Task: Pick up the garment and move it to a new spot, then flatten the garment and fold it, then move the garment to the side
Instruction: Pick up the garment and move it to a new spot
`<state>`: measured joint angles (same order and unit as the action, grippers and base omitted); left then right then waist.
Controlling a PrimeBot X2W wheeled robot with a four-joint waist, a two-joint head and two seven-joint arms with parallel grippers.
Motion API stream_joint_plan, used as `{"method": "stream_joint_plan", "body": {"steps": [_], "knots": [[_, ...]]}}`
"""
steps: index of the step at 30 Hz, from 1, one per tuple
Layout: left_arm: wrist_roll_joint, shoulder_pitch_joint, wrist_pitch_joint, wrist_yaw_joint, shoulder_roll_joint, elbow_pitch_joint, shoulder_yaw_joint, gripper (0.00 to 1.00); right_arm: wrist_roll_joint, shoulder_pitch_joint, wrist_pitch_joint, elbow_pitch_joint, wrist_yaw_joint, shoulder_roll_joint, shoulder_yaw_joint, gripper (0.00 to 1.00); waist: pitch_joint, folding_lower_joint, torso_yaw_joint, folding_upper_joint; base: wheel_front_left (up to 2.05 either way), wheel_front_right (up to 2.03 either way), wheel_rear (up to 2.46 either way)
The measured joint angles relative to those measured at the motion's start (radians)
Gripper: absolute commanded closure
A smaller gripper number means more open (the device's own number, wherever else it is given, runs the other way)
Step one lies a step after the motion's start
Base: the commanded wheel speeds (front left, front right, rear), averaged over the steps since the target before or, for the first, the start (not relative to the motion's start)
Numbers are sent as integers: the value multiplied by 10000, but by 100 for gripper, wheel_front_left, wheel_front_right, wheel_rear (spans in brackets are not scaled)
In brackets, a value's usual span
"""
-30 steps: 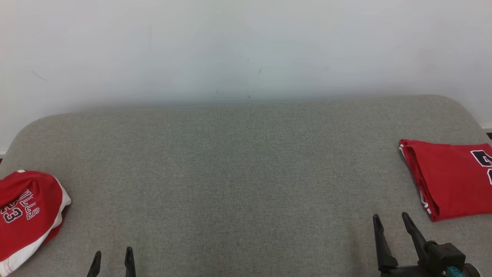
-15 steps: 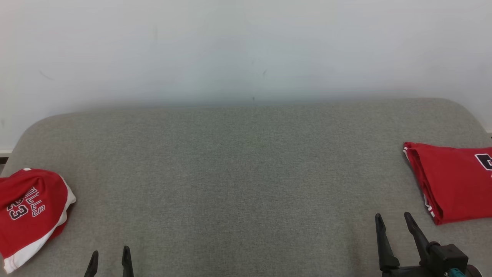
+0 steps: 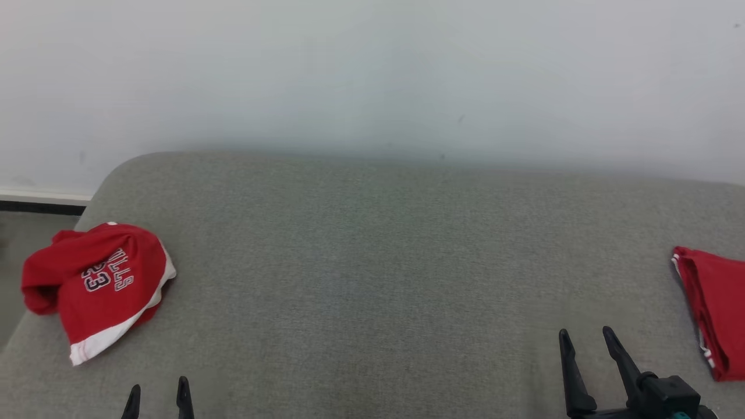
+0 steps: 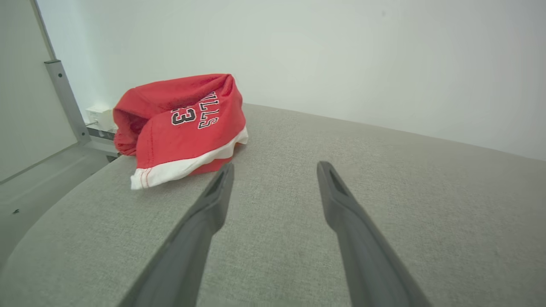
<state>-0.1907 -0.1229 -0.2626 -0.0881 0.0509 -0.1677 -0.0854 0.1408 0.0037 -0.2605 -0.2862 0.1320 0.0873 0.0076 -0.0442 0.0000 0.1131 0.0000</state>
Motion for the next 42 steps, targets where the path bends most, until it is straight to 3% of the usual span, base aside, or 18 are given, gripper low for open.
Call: {"method": "stream_joint_plan", "body": {"steps": [24, 36, 42], "knots": [[284, -384, 0, -165, 2, 58, -727, 0, 174, 16, -12, -94, 0, -176, 681, 0, -162, 0, 3312, 0, 0, 0, 0], [121, -372, 0, -100, 4, -50, -777, 0, 130, 13, -13, -48, 0, -150, 846, 0, 10, 0, 3497, 1, 0, 0, 0], [-40, 477, 0, -153, 0, -1235, -721, 0, 67, -177, 86, 84, 0, 98, 982, 0, 357, 0, 3379, 1, 0, 0, 0]]}}
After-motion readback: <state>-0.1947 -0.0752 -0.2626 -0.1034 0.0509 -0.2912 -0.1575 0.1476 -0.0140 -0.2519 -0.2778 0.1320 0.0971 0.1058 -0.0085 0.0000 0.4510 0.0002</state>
